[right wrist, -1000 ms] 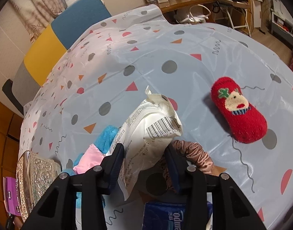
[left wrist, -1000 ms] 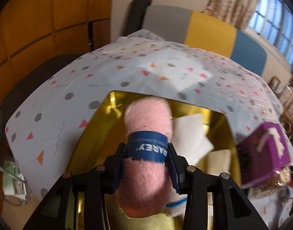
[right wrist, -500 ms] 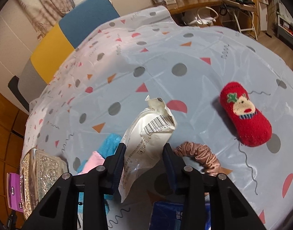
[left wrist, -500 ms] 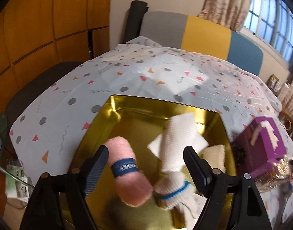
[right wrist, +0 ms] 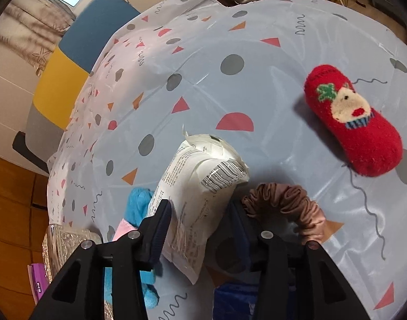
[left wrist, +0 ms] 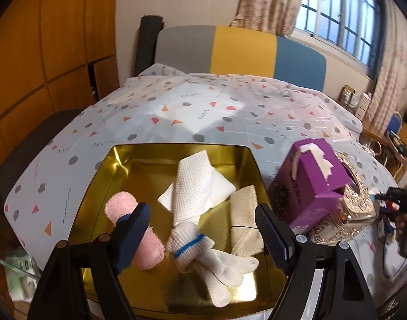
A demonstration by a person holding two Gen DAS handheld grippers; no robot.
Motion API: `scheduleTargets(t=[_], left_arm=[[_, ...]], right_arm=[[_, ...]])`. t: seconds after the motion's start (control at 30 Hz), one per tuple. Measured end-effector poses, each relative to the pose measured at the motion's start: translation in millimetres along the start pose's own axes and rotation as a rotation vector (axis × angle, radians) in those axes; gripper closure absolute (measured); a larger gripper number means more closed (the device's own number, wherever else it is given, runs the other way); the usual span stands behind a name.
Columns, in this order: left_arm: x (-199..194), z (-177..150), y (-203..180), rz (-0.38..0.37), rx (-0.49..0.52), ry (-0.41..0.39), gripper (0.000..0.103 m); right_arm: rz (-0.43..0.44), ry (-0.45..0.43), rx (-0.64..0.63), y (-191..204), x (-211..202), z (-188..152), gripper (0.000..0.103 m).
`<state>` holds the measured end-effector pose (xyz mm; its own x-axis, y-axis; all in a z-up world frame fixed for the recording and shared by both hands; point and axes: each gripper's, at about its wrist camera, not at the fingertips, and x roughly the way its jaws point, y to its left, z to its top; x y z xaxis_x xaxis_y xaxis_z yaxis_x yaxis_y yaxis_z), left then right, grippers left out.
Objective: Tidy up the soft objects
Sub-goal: 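Grasp the white paper packet with the right tool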
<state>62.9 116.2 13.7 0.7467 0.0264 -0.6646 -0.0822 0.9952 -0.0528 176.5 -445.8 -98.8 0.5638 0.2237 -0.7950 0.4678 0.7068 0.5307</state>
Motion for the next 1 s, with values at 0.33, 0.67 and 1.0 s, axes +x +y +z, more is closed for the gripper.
scheduleTargets(t=[0.33, 0.67, 1.0], left_arm=[[0.4, -14.0, -19.7, -0.019, 0.063, 0.018, 0.02], [6.3, -22.0, -29.4, -0.031, 0.085, 0.044, 0.02], [0.9, -26.6, -32.0, -0.04, 0.091, 0.041, 0.019]], right_arm=[[-0.03, -0.03, -0.075, 10.0, 5.1, 1.6, 0.063], [-0.065, -0.033, -0.133, 16.3, 5.7, 1.5, 0.063], [-0.011, -0.02, -0.116, 11.9, 9.1, -1.5, 0.062]])
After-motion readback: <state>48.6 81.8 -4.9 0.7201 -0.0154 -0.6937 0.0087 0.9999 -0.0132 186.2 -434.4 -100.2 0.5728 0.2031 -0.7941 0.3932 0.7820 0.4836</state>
